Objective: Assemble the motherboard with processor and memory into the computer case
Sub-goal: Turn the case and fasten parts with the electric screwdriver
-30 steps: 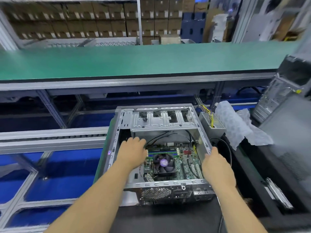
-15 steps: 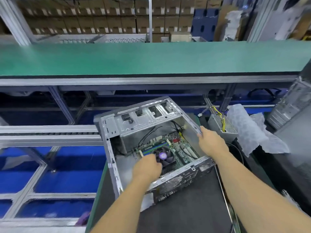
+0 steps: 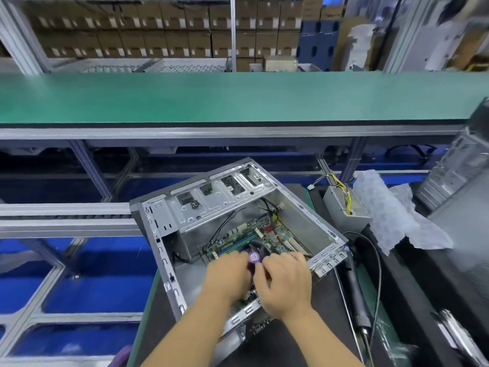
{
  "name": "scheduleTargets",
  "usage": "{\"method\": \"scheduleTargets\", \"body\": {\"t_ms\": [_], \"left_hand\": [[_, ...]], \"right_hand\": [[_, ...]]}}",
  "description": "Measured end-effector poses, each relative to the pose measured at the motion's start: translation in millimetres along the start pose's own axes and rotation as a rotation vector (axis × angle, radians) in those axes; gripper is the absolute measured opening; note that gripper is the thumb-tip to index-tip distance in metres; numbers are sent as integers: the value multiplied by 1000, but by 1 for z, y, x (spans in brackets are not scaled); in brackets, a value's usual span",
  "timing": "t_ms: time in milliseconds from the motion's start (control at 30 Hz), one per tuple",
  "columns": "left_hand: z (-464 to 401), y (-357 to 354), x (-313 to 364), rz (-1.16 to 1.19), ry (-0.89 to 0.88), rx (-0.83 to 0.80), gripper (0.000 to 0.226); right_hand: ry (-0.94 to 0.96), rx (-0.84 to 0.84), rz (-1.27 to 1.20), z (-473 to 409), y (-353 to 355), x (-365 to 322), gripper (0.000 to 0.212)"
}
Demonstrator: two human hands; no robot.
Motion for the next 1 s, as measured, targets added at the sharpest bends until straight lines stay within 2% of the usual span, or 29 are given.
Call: {"method": "scheduleTargets", "body": {"t_ms": [67,200,267,367,400,467,567,633,667,800,900,1000], "left_hand": [[3,-1,13,-83,-52,41,13],[0,-2,-6,-49,170,44,17],[-1,-4,-8,58,301,26,22],[-4,-5,1,203,414,5,25],[-4,-3,4,215,412,14,23],[-9,12,6,204,326,81,13],[-21,59,5,4,52,287,5],[-26,94,-11,-144,7,421,11],[-29,105,-23,-193,28,445,18],[-36,102,-50,-231,69,344,37],[-32,82,-46,-224,65,270,41],[-26,68,-42,-242,68,245,45]], "right_hand": [[62,44,-13,0,-3,-1,33],[119,-6,-71,-14,-11,4,28],[115,-154,-85,-28,-24,15,29],[72,-490,4,-45,-52,36,39],[75,-551,23,-48,-57,39,43],[54,-564,3,-45,-52,35,40],[18,-324,-60,-32,-16,-5,22],[19,-201,-93,-23,-2,-47,21],[19,-226,-43,-19,-5,-70,23],[-70,-678,-7,9,-60,-135,34],[-48,-666,100,18,-68,-128,42],[53,-790,-32,31,-80,-121,34]]}}
Point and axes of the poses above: each hand's wrist, its own z-axis away from the middle knuckle, its own y-axis out of the back of the hand, x = y × z, the point moved 9 cm from there along -z, towards the middle knuckle, and after that the axes turned 3 degrees about y, right-handed, at the moved point
